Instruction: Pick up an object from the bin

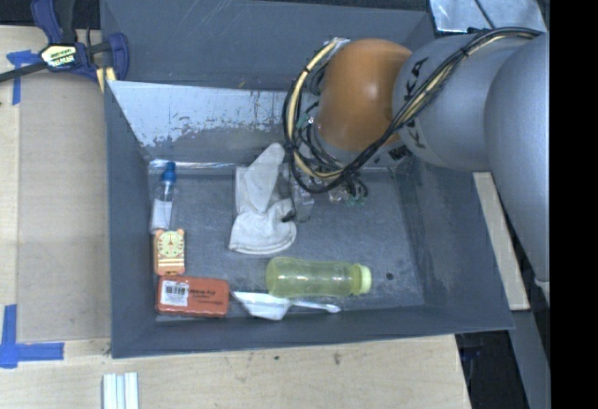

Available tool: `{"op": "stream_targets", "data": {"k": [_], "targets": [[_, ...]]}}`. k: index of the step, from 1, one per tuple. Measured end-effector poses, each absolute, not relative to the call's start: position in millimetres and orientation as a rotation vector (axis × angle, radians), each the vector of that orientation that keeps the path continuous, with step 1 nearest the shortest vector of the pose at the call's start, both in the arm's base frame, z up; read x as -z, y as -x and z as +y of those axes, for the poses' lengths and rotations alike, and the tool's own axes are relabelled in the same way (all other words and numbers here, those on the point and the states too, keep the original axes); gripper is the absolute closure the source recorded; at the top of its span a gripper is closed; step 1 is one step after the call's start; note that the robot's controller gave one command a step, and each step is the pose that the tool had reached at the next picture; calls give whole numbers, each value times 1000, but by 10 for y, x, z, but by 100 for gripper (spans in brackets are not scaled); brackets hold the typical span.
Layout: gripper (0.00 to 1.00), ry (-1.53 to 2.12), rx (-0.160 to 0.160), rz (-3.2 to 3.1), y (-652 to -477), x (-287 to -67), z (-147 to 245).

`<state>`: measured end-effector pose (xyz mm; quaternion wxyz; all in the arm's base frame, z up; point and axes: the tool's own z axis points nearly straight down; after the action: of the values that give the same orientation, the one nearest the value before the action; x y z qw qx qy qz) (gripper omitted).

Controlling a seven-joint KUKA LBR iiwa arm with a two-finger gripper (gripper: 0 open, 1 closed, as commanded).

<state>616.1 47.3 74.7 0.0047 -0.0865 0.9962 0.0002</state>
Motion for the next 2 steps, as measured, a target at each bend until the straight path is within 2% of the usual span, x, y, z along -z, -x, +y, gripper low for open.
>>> {"op": "stream_targets", "data": {"k": [1,2], "targets": [[100,299,1,3126,-6081,-1015,665],[100,339,0,3119,-6096,-1143,766]]}}
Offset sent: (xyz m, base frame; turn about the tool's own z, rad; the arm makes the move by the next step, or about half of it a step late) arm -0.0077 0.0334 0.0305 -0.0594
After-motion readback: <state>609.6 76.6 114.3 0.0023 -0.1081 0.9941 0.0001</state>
